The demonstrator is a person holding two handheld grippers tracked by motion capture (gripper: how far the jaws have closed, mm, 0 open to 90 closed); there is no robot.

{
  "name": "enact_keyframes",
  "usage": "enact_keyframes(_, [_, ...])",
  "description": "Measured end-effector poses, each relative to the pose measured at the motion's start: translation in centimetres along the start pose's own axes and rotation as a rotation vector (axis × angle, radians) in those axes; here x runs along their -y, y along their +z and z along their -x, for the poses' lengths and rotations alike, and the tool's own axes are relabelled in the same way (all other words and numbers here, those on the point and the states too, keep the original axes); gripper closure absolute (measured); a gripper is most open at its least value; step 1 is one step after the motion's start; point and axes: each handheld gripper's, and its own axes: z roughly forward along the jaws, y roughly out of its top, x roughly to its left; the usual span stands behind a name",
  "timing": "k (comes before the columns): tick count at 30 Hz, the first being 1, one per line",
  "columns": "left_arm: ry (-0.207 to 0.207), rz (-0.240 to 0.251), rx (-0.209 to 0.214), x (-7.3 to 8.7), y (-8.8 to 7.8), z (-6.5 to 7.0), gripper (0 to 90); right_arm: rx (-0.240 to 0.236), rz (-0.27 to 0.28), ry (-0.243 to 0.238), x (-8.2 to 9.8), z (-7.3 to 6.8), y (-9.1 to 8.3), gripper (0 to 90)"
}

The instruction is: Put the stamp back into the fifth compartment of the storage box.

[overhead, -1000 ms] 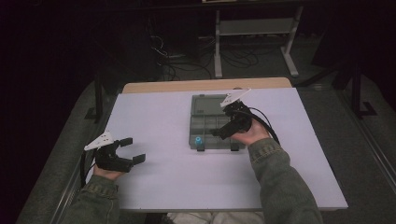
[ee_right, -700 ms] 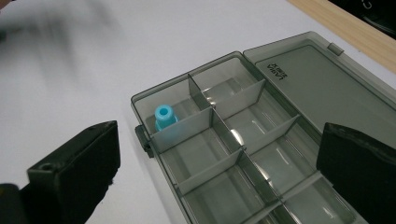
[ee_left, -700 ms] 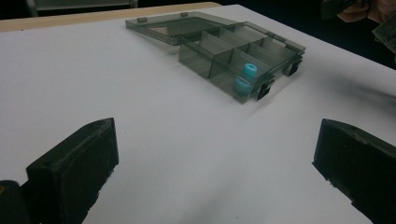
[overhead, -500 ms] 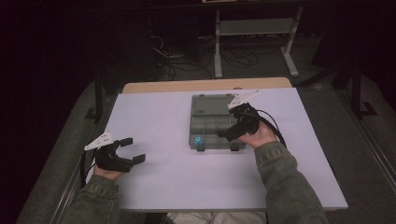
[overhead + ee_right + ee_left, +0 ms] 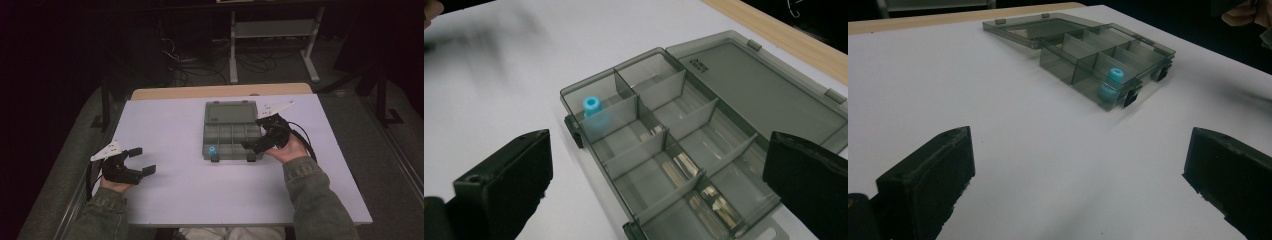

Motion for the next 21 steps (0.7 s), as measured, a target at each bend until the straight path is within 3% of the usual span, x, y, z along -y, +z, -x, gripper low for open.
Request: enact_keyframes(21, [0.000,0.003,0.000,0.0,0.0,0.0,0.0,0.005,0.042,0.051,3.7,0.2,-1.6,0.0])
